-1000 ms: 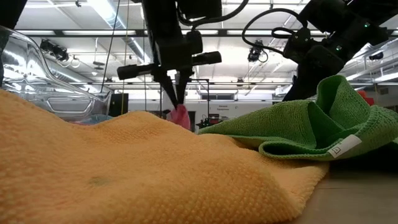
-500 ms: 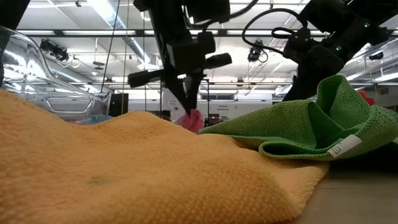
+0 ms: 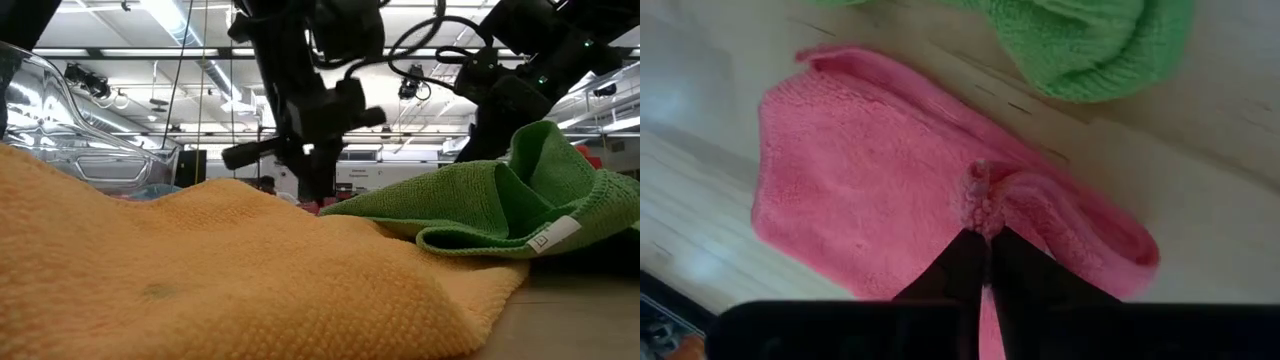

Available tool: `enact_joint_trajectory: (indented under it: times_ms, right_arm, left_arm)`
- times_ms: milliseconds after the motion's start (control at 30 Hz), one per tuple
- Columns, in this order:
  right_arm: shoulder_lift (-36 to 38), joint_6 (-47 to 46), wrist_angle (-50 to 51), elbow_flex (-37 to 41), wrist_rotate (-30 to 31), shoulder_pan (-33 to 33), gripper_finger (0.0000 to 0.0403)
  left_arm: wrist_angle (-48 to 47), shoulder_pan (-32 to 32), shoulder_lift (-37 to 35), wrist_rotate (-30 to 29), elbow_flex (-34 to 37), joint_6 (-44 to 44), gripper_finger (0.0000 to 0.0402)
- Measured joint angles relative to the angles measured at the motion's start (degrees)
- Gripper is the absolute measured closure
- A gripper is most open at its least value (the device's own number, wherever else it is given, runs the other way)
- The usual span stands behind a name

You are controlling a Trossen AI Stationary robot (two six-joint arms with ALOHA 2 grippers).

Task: Fold microfiber towels
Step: Fold the pink microfiber cloth

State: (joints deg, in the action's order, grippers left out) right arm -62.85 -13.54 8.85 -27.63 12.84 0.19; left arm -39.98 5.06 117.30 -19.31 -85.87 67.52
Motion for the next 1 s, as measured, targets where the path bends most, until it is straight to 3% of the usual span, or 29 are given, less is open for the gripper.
enact_joint_trajectory:
  times_ms: [233, 667, 1000]
  right_arm:
    - [-0.44, 0.08, 0.11, -0.01, 0.0, 0.01, 0.0233]
    - [-0.44, 0.19, -0.06, -0.01, 0.0, 0.0, 0.0233]
    - [-0.44, 0.13, 0.12, -0.01, 0.0, 0.02, 0.0233]
  left_arm:
    - [-0.57, -0.13, 1.49, -0.37, 0.08, -1.13, 0.0392]
    - [-0.18, -0.5, 1.61, -0.35, 0.09, -4.82, 0.0352]
    - [-1.77, -0.61, -0.57, 2.47, 0.09, -6.63, 0.0273]
